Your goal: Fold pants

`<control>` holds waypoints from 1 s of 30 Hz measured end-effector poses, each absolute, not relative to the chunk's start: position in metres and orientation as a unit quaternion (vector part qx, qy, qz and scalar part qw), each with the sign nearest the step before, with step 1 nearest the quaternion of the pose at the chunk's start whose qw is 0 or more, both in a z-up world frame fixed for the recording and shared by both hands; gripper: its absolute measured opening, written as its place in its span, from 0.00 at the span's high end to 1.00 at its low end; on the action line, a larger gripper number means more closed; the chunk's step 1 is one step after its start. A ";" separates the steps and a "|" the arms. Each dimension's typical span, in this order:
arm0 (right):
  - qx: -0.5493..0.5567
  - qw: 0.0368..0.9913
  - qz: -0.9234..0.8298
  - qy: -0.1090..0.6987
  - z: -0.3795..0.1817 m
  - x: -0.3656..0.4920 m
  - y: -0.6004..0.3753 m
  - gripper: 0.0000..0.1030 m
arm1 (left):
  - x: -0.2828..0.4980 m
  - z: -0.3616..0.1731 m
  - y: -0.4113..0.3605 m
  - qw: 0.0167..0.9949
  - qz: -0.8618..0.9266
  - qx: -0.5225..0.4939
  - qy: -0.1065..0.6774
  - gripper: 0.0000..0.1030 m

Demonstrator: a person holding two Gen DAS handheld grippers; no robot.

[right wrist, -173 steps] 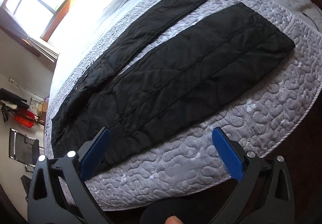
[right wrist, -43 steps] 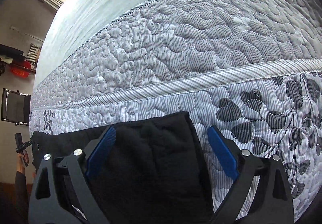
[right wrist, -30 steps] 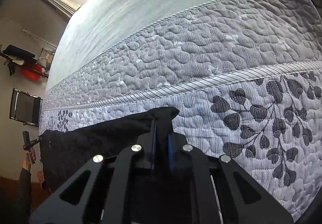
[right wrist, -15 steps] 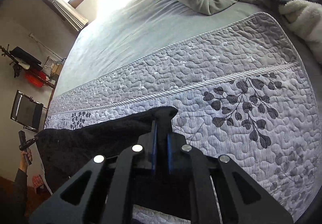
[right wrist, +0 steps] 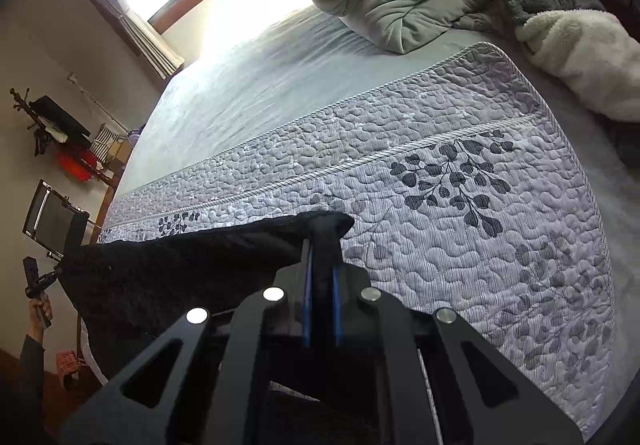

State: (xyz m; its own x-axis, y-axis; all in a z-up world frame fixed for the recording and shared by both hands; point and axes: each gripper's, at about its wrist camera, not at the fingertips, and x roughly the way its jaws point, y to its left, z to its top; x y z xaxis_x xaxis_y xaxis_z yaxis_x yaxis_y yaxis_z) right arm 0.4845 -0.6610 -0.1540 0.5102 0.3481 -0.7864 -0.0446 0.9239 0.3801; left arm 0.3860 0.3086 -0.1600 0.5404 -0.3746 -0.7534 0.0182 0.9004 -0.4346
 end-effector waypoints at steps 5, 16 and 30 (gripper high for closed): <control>0.158 0.861 0.113 0.470 -0.155 0.449 -0.666 0.94 | 0.356 -0.147 0.304 0.864 -0.125 -0.186 0.451 0.89; 0.182 0.869 0.093 0.451 -0.165 0.377 -0.682 0.94 | 0.291 -0.137 0.302 0.870 -0.132 -0.183 0.438 0.89; 0.214 0.871 0.073 0.436 -0.175 0.300 -0.683 0.93 | 0.224 -0.154 0.299 0.868 -0.132 -0.175 0.445 0.89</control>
